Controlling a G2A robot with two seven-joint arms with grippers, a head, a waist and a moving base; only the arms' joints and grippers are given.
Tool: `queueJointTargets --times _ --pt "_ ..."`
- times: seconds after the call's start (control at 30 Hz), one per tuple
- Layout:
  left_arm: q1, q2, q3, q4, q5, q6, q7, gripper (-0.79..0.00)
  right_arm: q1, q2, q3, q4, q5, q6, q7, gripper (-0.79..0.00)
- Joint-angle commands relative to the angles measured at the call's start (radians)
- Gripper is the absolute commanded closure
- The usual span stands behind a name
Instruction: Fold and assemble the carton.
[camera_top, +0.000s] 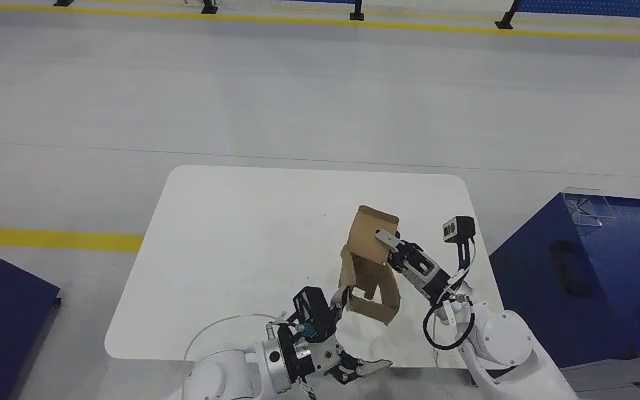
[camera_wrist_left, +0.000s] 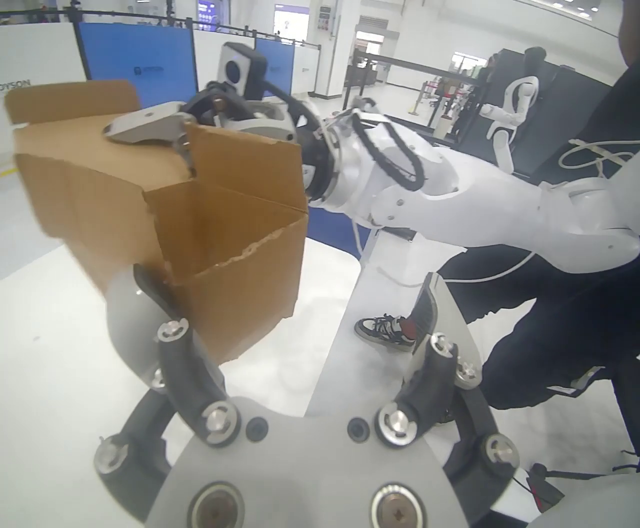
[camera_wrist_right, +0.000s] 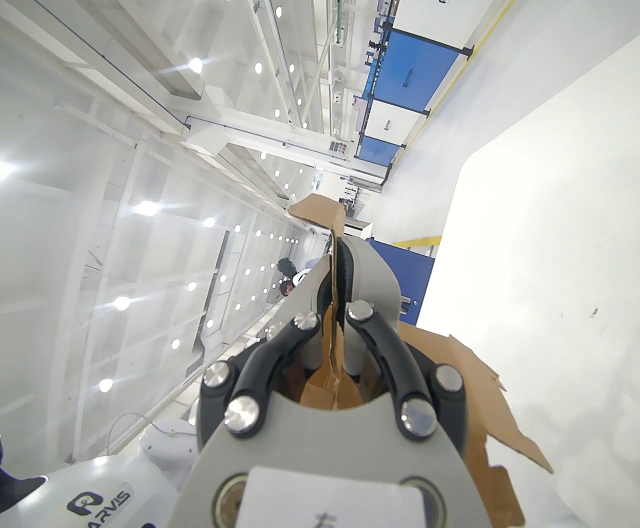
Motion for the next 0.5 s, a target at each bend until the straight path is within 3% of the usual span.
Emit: queueJointTargets --times 0.0,0.23,0.47 --pt "-0.036 -0.01 0.038 0.015 -0.002 -0.004 -0.014 -0.785 0.004 -0.002 -0.011 0.006 0.01 0.019 0.01 0.0" --pt "-0.151 -0.048 0.119 0.083 -0.025 0.054 -0.054 -0.785 0.004 -0.008 -0.032 0.012 0.107 0.089 0.077 0.0" --pt "-0.129 -0.047 0.104 0.076 -0.034 0.036 -0.051 -0.785 0.006 -0.01 -0.01 0.023 0.131 0.129 0.039 0.0"
